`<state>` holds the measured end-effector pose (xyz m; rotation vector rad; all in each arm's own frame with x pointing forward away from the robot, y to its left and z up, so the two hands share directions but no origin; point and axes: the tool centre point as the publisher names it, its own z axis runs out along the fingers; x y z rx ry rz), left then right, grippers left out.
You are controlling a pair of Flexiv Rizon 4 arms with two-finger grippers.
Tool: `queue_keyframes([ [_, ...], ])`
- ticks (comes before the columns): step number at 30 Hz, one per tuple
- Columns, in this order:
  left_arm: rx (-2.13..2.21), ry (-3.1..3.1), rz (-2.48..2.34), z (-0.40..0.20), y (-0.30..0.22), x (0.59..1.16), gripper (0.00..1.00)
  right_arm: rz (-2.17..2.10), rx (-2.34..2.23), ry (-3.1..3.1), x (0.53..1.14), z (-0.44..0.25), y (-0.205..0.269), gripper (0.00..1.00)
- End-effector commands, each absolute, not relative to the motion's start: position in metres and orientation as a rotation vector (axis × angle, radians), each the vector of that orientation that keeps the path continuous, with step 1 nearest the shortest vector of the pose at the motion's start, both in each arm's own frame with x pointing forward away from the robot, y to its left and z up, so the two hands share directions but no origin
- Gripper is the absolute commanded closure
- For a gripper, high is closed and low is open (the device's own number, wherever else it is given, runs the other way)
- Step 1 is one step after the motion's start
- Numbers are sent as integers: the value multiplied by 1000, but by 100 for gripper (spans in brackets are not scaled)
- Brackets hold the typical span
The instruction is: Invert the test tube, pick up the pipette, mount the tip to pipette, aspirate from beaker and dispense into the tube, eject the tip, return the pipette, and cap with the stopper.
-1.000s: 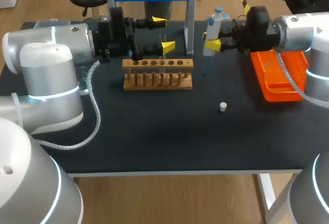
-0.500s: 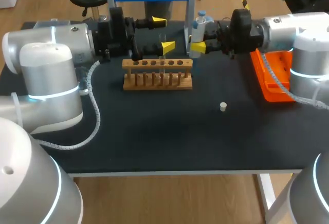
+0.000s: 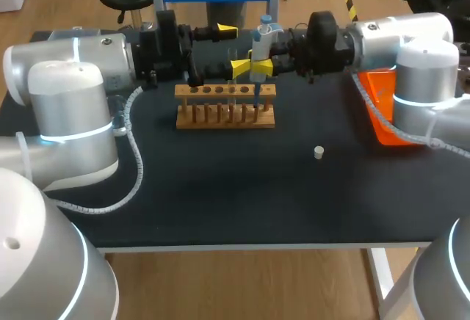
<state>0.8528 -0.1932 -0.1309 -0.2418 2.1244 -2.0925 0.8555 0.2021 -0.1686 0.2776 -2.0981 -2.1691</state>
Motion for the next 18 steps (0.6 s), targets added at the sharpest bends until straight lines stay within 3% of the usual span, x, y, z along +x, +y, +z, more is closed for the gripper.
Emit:
queue_keyframes([
  [1,-245,2118,-2092,-132,-194,852,0,-2157,298,-2088,860,-170,214,100],
  [18,-245,2118,-2092,-132,-194,852,0,-2112,325,-2096,856,-173,236,100],
])
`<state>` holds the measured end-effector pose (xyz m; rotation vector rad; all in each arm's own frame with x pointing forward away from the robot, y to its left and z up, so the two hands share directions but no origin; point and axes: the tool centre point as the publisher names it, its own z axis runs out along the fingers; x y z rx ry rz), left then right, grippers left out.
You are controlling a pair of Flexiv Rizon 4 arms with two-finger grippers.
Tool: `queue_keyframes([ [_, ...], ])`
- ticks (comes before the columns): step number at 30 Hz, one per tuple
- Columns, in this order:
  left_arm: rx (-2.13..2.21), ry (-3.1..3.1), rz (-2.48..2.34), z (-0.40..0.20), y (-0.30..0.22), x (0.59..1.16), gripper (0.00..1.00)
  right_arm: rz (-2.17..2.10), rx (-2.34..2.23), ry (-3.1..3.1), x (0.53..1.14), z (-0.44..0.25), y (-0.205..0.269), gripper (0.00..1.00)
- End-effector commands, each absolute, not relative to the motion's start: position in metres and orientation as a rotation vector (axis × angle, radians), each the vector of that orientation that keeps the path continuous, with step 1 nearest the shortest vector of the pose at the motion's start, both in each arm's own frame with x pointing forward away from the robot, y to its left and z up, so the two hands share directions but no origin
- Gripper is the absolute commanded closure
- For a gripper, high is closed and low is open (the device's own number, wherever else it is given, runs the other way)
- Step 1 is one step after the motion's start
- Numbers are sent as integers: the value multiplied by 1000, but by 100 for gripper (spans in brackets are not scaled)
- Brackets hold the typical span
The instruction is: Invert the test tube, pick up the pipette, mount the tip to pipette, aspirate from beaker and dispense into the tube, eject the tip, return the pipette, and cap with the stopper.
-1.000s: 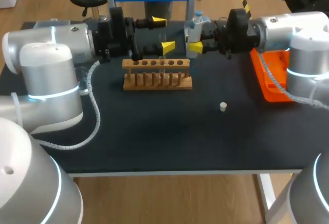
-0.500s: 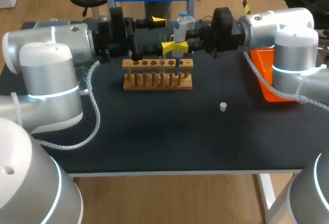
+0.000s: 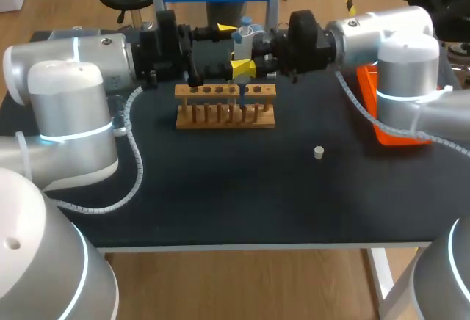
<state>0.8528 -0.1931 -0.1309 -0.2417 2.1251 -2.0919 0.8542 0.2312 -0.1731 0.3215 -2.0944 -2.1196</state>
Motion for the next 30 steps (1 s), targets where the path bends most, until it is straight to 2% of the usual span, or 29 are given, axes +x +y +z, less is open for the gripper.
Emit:
queue_keyframes([
  [1,-245,2118,-2092,-132,-194,852,0,-2110,326,-2097,856,-174,236,100],
  [8,-245,2118,-2092,-132,-194,852,0,-2103,324,-2102,857,-174,239,100],
  [9,-245,2118,-2092,-132,-194,852,4,-2103,322,-2102,857,-174,239,100],
  [15,-245,2118,-2092,-132,-194,852,6,-2099,320,-2101,857,-173,242,100],
  [17,-245,2118,-2092,-132,-194,852,20,-2098,319,-2101,857,-173,243,100],
  [19,-245,2118,-2092,-132,-194,852,44,-2099,318,-2102,857,-173,243,100],
  [20,-245,2118,-2092,-132,-194,852,51,-2100,316,-2102,857,-173,243,100],
  [23,-245,2118,-2092,-132,-194,852,62,-2102,311,-2102,858,-173,243,100],
  [30,-245,2118,-2092,-132,-194,852,66,-2105,308,-2098,858,-173,243,100],
])
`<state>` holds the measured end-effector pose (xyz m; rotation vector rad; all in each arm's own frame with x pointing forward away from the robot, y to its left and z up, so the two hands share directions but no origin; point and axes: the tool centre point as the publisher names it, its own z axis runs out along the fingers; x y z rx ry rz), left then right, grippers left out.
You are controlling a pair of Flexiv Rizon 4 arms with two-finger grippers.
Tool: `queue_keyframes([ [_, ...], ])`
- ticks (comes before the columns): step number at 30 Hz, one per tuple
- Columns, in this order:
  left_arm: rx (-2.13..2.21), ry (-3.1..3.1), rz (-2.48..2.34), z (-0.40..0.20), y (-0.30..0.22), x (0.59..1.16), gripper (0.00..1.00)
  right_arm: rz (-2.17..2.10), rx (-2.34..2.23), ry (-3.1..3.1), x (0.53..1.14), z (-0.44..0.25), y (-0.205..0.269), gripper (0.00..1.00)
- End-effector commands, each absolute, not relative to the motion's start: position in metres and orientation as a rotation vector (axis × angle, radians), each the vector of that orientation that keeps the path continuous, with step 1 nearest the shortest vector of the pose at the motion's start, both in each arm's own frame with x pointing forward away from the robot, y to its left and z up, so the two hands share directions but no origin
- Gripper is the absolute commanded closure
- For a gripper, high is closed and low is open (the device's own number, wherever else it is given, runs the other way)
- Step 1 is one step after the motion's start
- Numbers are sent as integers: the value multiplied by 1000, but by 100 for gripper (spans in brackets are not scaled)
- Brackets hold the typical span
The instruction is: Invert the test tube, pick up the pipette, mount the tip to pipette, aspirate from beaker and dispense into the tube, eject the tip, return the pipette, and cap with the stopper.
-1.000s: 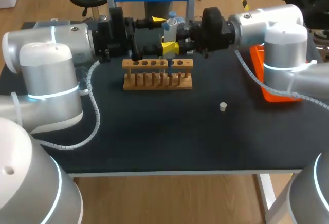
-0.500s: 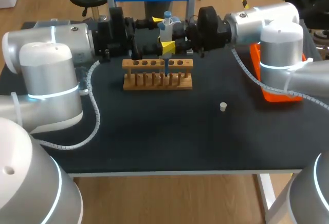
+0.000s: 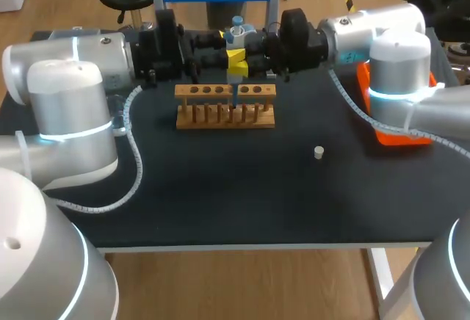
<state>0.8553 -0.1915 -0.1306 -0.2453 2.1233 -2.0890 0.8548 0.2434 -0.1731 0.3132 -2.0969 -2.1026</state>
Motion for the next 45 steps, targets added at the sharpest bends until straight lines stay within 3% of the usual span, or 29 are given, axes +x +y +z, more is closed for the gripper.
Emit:
queue_keyframes([
  [1,-245,2118,-2092,-132,-194,852,67,-2106,308,-2097,858,-173,243,100],
  [4,-245,2118,-2092,-132,-194,852,71,-2108,308,-2095,858,-172,244,100],
  [5,-245,2118,-2092,-132,-194,852,78,-2109,308,-2095,858,-171,244,100],
  [6,-245,2118,-2092,-132,-194,852,95,-2109,309,-2094,858,-171,244,100],
  [7,-245,2118,-2092,-132,-194,852,100,-2109,311,-2094,858,-171,244,100],
  [17,-245,2118,-2092,-132,-194,852,100,-2098,313,-2100,856,-171,245,100],
  [18,-245,2118,-2092,-132,-194,852,100,-2097,311,-2101,855,-171,245,69],
  [20,-245,2118,-2092,-132,-194,852,100,-2093,308,-2105,855,-171,245,32],
  [21,-245,2118,-2092,-132,-194,852,100,-2093,307,-2107,855,-171,245,0],
  [45,-245,2118,-2092,-132,-194,852,100,-2168,171,-2167,888,-167,175,0],
])
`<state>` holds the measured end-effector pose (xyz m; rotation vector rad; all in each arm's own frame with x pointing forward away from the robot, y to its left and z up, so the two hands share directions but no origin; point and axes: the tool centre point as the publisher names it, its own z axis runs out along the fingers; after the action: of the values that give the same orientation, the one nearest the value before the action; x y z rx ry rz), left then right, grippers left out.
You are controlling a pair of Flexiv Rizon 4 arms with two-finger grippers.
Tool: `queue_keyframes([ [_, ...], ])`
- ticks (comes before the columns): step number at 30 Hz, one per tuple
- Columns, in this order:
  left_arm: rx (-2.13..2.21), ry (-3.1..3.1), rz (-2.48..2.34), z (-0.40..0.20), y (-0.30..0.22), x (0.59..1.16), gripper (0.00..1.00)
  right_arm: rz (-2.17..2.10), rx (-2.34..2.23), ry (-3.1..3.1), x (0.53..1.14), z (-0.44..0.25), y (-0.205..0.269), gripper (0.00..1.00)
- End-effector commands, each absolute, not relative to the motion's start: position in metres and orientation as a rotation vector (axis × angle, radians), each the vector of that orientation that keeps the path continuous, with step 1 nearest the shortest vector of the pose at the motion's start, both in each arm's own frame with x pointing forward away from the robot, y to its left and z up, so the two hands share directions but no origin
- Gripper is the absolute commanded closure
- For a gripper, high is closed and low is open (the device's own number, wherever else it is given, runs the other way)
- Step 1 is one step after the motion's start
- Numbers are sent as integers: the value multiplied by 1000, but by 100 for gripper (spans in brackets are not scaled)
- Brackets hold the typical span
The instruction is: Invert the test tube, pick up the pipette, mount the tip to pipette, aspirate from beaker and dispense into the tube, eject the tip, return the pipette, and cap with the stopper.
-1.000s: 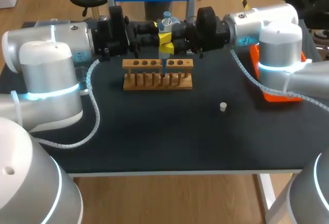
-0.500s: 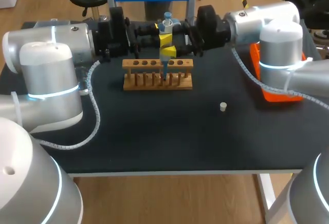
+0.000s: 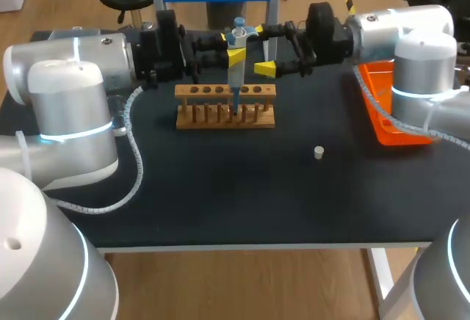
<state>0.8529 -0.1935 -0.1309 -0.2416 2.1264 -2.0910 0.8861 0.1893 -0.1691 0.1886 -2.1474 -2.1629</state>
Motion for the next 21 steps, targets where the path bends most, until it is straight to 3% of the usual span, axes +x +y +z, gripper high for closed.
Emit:
queue_keyframes([
  [1,-245,2118,-2092,-132,-194,852,100,-2171,162,-2176,892,-168,172,0],
  [21,-245,2118,-2092,-132,-194,852,100,-2151,-91,-2441,1005,-154,161,0],
])
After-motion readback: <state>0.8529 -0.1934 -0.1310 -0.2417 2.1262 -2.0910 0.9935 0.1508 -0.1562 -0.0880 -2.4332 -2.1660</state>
